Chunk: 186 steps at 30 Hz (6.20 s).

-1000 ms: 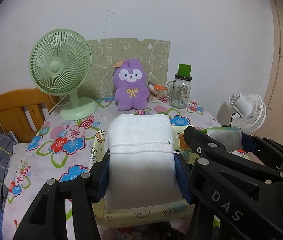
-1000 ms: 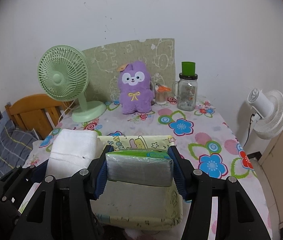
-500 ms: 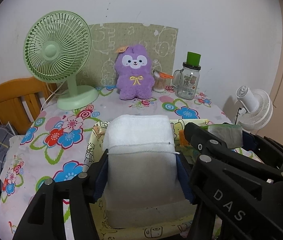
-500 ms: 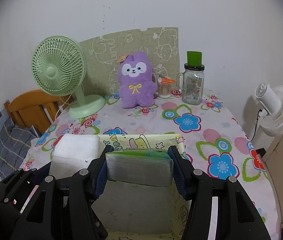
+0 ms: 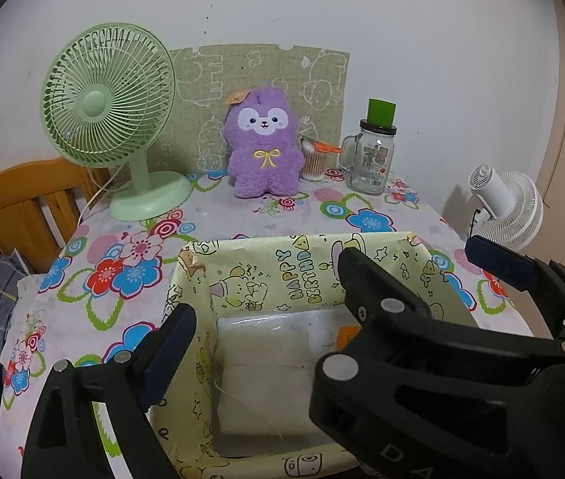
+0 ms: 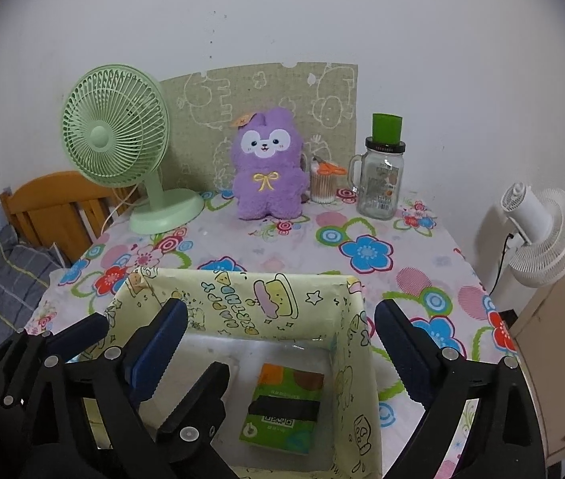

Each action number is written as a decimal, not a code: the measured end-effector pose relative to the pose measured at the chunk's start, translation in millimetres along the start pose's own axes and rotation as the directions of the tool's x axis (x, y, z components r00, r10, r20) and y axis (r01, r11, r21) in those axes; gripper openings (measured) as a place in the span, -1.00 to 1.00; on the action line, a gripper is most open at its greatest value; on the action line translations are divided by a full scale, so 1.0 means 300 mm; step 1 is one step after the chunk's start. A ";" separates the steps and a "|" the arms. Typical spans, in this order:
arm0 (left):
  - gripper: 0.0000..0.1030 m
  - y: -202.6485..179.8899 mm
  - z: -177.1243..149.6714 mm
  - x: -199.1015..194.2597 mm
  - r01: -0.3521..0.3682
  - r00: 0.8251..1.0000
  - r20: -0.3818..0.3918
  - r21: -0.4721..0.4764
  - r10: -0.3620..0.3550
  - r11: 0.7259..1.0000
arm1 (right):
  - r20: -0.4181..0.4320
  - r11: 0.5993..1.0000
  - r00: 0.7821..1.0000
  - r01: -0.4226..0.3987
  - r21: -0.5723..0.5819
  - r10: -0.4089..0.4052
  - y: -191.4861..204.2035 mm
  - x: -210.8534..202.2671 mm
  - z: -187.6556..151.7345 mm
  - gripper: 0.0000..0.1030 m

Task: Organize soft objects
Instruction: 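Carry the towel and tissue pack over the fabric box and lower them inside, then open both grippers and lift them out of the fabric box, then grasp the black wrapped bundle with the right gripper while the left gripper reaches the brown snack box, then lift the black bundle with the right gripper while the left gripper grasps the brown snack box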

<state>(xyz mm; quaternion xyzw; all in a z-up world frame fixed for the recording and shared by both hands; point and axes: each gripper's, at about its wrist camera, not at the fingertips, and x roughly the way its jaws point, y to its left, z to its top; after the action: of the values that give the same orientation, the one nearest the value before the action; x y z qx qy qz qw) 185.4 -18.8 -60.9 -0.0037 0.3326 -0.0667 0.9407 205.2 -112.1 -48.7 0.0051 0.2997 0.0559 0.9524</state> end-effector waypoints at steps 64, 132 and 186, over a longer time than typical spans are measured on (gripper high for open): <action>0.99 -0.082 -0.129 -0.411 -0.032 0.986 0.165 0.034 0.026 0.999 | 0.125 1.000 0.992 0.004 -0.021 -0.001 0.028 -0.459 -0.116 1.00; 0.80 0.017 -0.426 -0.200 -0.058 0.997 -0.055 -0.028 0.057 0.998 | -0.135 0.996 0.988 -0.077 -0.037 0.071 0.074 -0.172 -0.416 0.89; 0.40 0.143 -0.421 -0.139 -0.081 0.988 -0.137 -0.072 0.071 0.994 | -0.238 0.988 0.960 -0.151 -0.009 0.145 0.148 -0.081 -0.411 -0.13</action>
<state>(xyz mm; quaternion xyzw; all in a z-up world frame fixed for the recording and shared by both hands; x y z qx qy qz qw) 79.3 33.8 -135.4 -0.0227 0.3975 -0.0180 0.9171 110.2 -73.5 -134.0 0.0080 0.4091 0.1313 0.9030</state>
